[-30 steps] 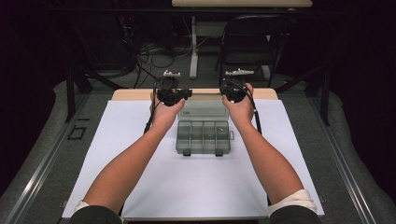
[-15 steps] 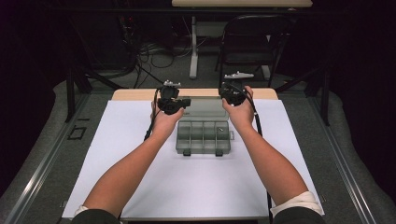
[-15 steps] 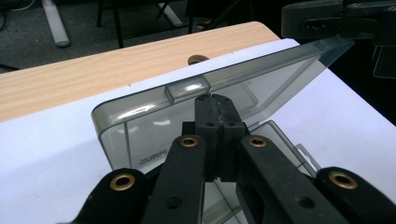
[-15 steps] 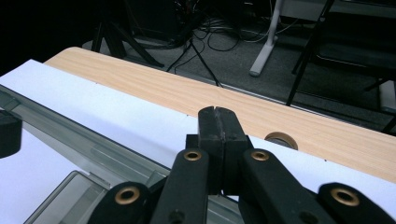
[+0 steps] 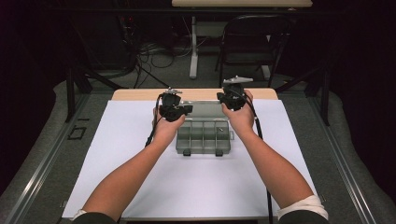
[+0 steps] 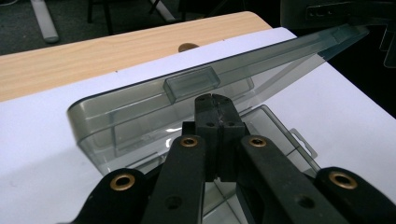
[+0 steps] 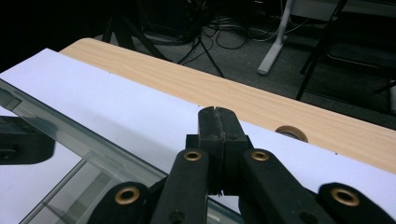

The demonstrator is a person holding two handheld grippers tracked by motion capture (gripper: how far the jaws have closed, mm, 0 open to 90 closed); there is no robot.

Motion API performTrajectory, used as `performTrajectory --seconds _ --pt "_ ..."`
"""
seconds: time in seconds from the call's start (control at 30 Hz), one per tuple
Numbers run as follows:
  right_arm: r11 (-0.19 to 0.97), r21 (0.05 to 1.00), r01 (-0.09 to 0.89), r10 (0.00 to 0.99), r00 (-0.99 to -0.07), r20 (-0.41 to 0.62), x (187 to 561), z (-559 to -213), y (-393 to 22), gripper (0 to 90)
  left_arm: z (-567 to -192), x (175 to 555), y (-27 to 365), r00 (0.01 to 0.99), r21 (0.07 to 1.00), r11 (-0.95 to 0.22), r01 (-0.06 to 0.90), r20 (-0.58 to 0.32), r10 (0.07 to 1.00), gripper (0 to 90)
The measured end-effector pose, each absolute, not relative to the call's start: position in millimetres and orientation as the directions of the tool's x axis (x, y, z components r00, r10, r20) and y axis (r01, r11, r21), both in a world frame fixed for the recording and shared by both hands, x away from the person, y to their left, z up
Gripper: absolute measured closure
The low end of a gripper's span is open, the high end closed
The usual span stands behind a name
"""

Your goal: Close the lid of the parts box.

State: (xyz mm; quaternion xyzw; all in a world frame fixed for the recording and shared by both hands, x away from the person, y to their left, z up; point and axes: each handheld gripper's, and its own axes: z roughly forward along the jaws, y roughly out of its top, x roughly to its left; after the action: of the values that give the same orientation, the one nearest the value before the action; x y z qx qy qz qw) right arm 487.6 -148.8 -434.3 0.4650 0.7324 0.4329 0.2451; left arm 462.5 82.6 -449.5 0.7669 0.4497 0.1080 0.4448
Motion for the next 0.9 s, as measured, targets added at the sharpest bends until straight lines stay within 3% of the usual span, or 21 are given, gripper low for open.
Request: performTrajectory --seconds 0.9 --pt "0.221 0.851 0.476 0.851 -0.52 0.07 456 -453 -151 90.0 -479 436 66 0.616 0.779 -0.238 0.581 -0.23 0.753 90.0"
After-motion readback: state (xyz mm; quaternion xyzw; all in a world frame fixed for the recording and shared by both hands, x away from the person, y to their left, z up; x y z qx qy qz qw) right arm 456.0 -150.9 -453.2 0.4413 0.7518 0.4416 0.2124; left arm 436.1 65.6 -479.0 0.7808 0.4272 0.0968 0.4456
